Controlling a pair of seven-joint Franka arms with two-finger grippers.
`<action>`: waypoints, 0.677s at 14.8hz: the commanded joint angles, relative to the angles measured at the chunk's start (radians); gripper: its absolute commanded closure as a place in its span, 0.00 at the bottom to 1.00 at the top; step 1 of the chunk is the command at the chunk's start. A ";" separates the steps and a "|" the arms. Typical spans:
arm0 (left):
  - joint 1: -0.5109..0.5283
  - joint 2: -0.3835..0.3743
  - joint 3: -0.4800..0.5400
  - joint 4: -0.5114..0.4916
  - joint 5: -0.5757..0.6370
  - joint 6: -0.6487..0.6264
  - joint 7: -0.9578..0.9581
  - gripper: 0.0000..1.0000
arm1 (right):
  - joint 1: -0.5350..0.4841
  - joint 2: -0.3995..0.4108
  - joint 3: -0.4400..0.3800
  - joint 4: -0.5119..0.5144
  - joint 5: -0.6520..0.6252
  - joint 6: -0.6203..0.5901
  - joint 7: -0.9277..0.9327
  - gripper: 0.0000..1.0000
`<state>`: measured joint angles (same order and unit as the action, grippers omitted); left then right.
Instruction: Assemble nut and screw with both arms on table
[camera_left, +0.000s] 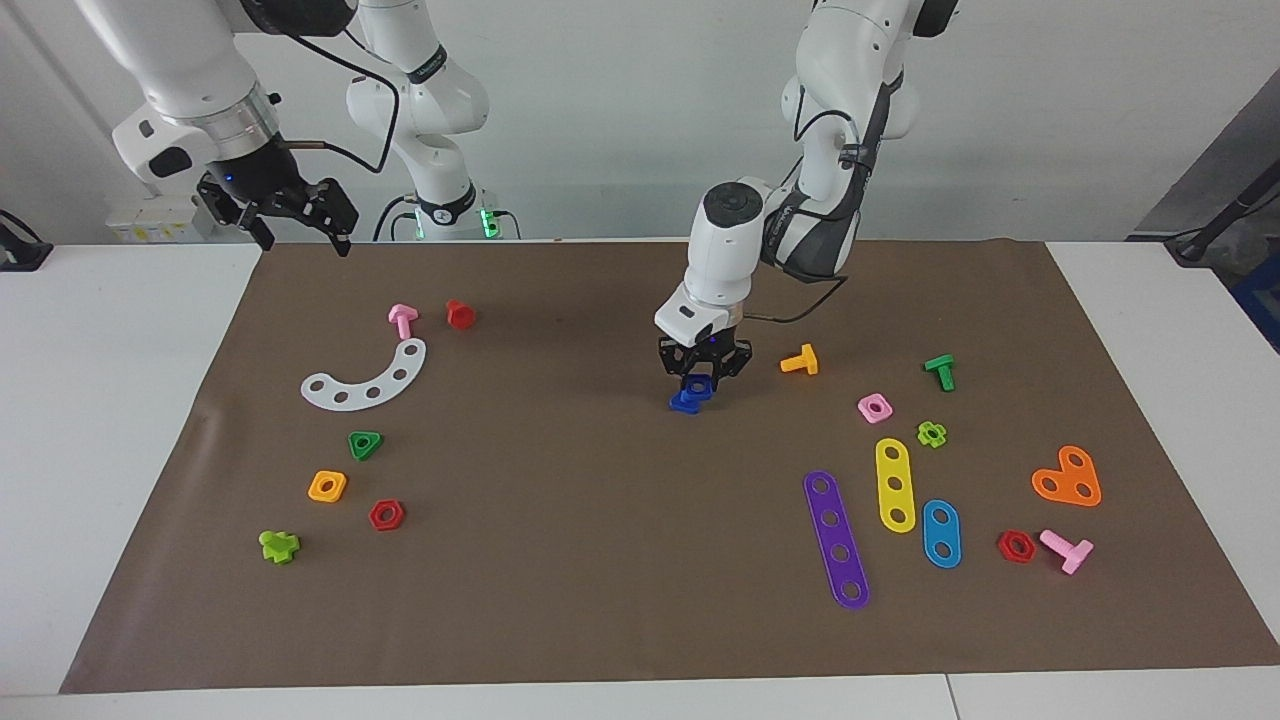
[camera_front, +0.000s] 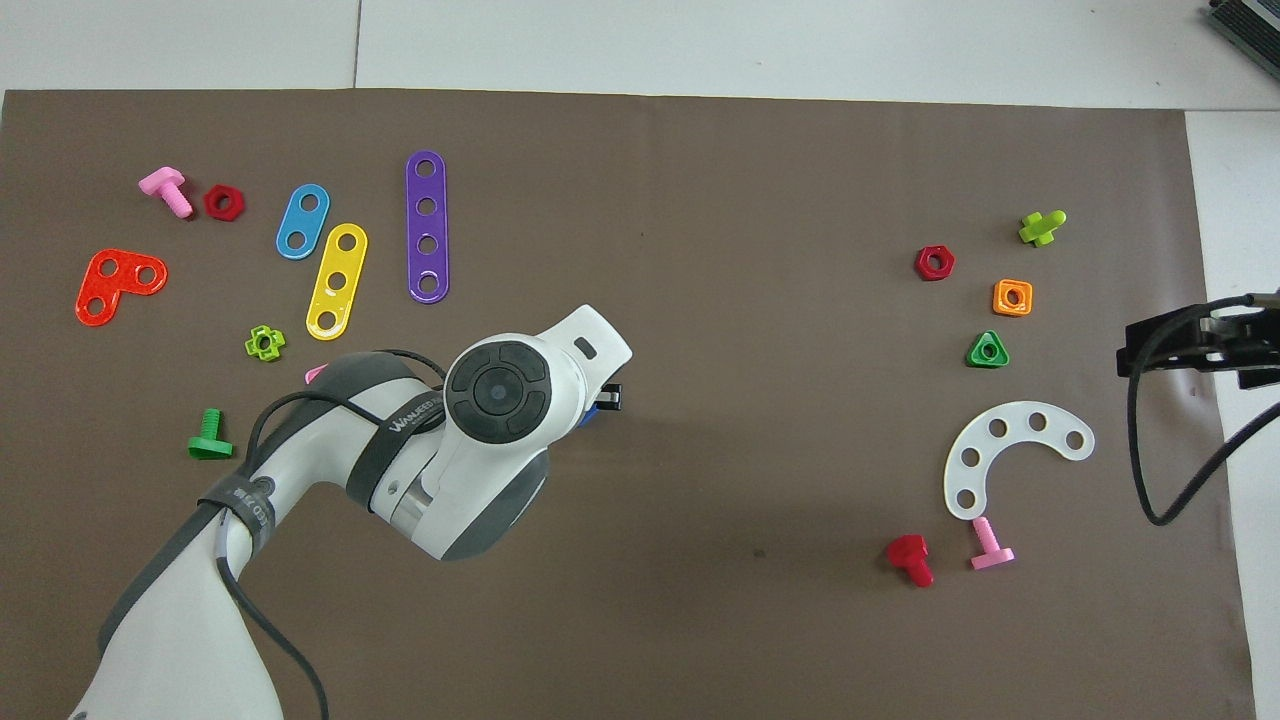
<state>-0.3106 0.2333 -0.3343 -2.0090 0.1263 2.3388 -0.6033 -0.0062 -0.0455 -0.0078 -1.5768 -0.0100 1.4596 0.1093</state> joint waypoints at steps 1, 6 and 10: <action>-0.010 -0.029 0.003 -0.027 -0.017 0.016 -0.024 0.78 | -0.014 -0.017 0.003 -0.025 0.018 0.001 -0.011 0.00; -0.007 -0.028 -0.005 -0.030 -0.045 0.025 -0.021 0.78 | -0.014 -0.020 0.003 -0.029 0.018 0.001 -0.014 0.00; -0.007 -0.025 -0.005 -0.039 -0.047 0.043 -0.021 0.78 | -0.014 -0.020 0.002 -0.029 0.018 0.001 -0.016 0.00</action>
<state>-0.3106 0.2331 -0.3446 -2.0109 0.0927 2.3486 -0.6139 -0.0066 -0.0455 -0.0090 -1.5820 -0.0100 1.4596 0.1093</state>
